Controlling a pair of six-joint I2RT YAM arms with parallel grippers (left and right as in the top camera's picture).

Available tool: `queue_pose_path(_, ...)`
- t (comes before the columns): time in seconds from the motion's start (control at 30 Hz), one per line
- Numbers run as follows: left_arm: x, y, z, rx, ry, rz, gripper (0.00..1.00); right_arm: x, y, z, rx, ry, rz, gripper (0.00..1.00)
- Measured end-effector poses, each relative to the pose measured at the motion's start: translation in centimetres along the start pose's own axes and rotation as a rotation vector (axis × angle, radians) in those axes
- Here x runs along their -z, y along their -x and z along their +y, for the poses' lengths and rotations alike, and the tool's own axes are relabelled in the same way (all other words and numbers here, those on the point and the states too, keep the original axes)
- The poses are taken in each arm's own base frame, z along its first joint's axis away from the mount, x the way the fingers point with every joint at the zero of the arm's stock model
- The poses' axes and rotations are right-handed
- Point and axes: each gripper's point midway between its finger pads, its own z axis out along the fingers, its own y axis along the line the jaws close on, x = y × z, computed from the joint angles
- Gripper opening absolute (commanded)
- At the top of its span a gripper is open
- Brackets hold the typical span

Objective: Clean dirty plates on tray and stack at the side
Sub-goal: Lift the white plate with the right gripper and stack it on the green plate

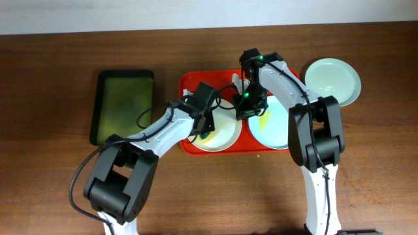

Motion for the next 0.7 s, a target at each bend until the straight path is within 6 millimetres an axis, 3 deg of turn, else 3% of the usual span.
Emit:
queue_pose_path(0.1, 0.5, 0.6, 3.3, -0.013, 0.181, -0.055, 0.00, 0.0, 0.0, 0.1, -0.001, 0.003, 0.000, 0.16)
queue_pose_path(0.13, 0.7, 0.7, 3.5, -0.017, 0.198, -0.065, 0.00, 0.0, 0.0, 0.1, -0.001, 0.006, 0.000, 0.14)
queue_pose_path(0.17, 1.4, 0.9, 3.9, -0.026, 0.227, -0.086, 0.00, 0.0, 0.0, 0.3, 0.001, 0.011, 0.001, 0.06)
queue_pose_path(0.23, 3.2, 2.0, 4.9, -0.024, 0.276, -0.147, 0.00, -0.1, -0.2, 0.4, 0.000, 0.007, 0.009, 0.04)
queue_pose_path(0.37, 8.9, 5.1, 6.6, 0.053, 0.263, -0.285, 0.00, 1.0, -0.6, 0.2, -0.012, -0.016, 0.034, 0.04)
queue_pose_path(0.43, 12.0, 6.0, 8.1, 0.108, 0.233, -0.318, 0.00, 2.7, 0.0, 0.4, -0.007, -0.033, 0.018, 0.04)
queue_pose_path(0.5, 13.4, 6.5, 10.1, 0.167, 0.221, -0.322, 0.00, 4.3, 1.1, 0.6, 0.004, -0.053, -0.023, 0.04)
queue_pose_path(0.6, 13.4, 6.1, 15.2, 0.294, 0.233, -0.236, 0.00, 8.2, 2.6, -0.3, 0.020, -0.208, -0.097, 0.04)
queue_pose_path(0.7, 13.4, 4.7, 20.7, 0.426, 0.289, -0.140, 0.00, 11.5, 3.1, -0.6, 0.038, -0.535, -0.147, 0.04)
